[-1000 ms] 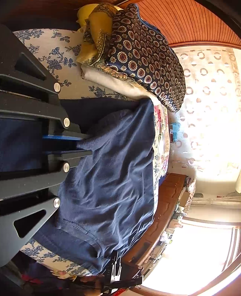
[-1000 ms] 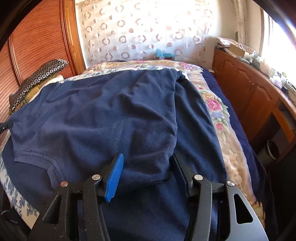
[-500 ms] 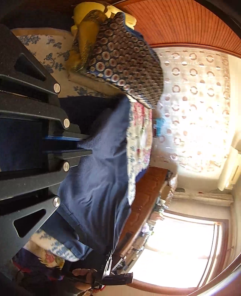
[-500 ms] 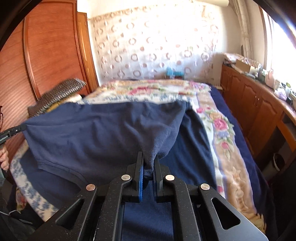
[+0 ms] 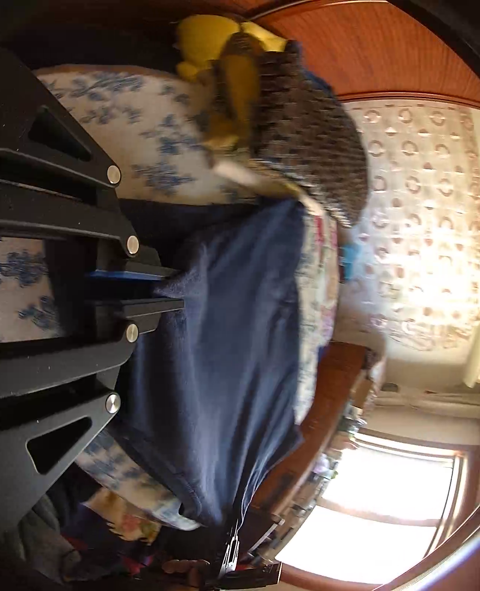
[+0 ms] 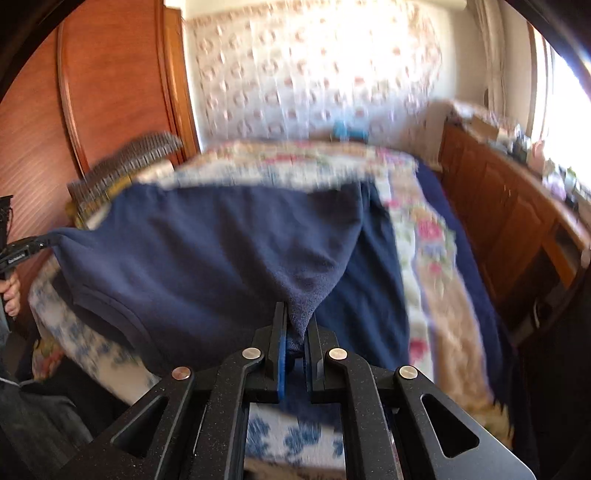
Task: Fold small clothes
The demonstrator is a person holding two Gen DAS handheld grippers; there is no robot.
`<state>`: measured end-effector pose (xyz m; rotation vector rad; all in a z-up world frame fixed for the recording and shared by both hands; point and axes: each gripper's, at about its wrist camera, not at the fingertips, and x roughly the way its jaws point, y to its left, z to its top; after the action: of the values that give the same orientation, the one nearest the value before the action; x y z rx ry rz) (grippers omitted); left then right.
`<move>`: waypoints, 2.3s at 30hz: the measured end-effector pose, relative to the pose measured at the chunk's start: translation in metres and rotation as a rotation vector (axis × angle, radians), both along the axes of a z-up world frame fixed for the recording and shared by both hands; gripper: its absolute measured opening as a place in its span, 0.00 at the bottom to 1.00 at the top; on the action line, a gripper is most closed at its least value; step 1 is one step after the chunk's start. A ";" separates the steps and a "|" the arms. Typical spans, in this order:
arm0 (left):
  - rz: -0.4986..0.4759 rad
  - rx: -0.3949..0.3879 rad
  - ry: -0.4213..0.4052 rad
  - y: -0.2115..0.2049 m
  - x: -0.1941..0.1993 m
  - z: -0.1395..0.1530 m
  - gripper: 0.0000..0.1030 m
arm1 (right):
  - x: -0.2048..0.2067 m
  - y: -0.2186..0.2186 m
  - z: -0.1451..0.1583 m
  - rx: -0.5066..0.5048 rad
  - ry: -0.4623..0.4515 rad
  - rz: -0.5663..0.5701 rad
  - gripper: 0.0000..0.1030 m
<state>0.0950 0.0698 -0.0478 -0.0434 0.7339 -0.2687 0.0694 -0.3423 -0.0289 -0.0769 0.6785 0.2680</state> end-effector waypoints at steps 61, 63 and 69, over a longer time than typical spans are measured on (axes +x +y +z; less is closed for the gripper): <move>0.127 -0.068 0.069 0.020 -0.006 -0.039 0.60 | 0.036 0.099 -0.078 -0.060 -0.045 0.092 0.77; 0.130 -0.057 0.067 0.019 -0.007 -0.039 0.52 | 0.034 0.098 -0.079 -0.059 -0.052 0.086 0.77; 0.060 -0.056 0.047 0.003 -0.010 -0.031 0.09 | 0.031 0.096 -0.080 -0.055 -0.060 0.086 0.77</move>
<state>0.0852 0.0732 -0.0784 -0.1247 0.7705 -0.2313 0.1002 -0.2467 -0.1091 -0.1665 0.6234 0.3287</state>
